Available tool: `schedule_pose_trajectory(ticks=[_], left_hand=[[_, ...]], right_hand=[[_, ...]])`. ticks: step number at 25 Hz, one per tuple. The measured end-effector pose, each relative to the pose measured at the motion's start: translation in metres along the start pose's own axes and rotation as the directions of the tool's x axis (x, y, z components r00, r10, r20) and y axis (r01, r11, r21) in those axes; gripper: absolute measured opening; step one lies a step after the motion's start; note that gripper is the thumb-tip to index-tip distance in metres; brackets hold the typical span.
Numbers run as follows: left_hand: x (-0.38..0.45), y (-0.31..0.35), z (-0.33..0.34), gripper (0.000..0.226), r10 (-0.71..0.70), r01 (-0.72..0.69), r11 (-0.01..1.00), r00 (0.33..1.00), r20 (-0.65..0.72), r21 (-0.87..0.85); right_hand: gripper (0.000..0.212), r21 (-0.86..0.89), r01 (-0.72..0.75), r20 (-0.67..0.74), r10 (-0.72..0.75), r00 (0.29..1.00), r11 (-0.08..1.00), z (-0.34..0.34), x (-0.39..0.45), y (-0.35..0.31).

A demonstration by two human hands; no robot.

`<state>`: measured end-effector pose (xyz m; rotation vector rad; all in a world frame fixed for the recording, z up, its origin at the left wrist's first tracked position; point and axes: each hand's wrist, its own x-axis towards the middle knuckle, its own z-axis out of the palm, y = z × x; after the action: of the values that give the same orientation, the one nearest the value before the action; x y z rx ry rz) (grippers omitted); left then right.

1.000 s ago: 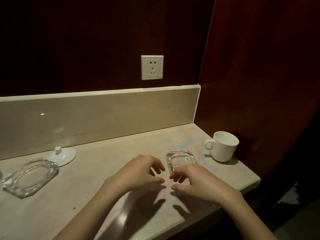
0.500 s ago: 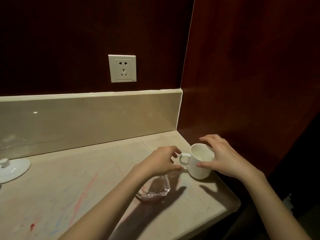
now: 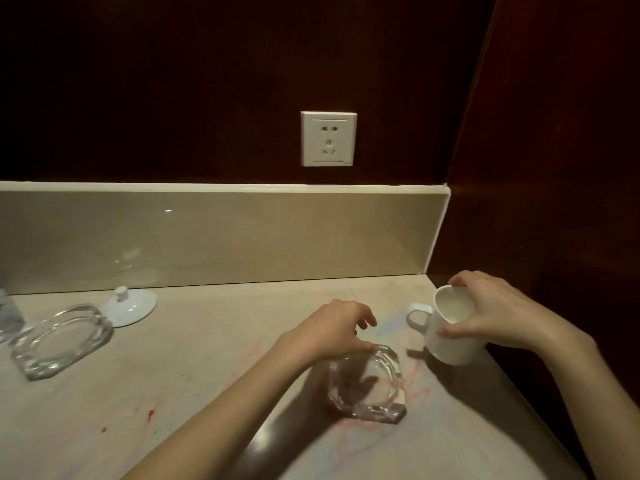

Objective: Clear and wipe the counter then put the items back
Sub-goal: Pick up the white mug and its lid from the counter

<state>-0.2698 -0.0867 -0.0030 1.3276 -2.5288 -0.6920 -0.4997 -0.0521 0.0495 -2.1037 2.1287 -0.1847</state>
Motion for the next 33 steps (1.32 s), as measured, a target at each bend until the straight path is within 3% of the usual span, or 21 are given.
schedule_pose_trajectory(ticks=[4, 9, 16, 23, 33], left_hand=[[-0.039, -0.054, -0.033, 0.04, -0.125, 0.123, 0.992, 0.99, -0.072, -0.022], [-0.103, -0.139, -0.083, 0.035, -0.322, 0.32, 0.947, 0.931, -0.173, -0.039], [-0.141, -0.256, -0.133, 0.037, -0.497, 0.579, 0.807, 0.771, -0.398, 0.115], [-0.121, -0.291, -0.132, 0.022, -0.467, 0.542, 0.822, 0.817, -0.339, 0.176], [-0.127, -0.284, -0.145, 0.013, -0.342, 0.412, 0.899, 0.874, -0.345, 0.152]], right_hand=[[0.076, 0.027, 0.21, -0.062, -0.209, 0.976, 0.977, -0.003, 0.021, -0.078], [0.074, 0.076, 0.447, -0.051, -0.445, 0.894, 0.891, 0.026, 0.039, -0.186], [0.074, 0.094, 0.544, 0.017, -0.547, 0.837, 0.834, 0.072, 0.055, -0.278], [0.074, 0.074, 0.482, 0.023, -0.485, 0.874, 0.873, 0.081, 0.057, -0.293], [0.079, 0.068, 0.409, 0.025, -0.411, 0.911, 0.91, 0.085, 0.044, -0.304]])
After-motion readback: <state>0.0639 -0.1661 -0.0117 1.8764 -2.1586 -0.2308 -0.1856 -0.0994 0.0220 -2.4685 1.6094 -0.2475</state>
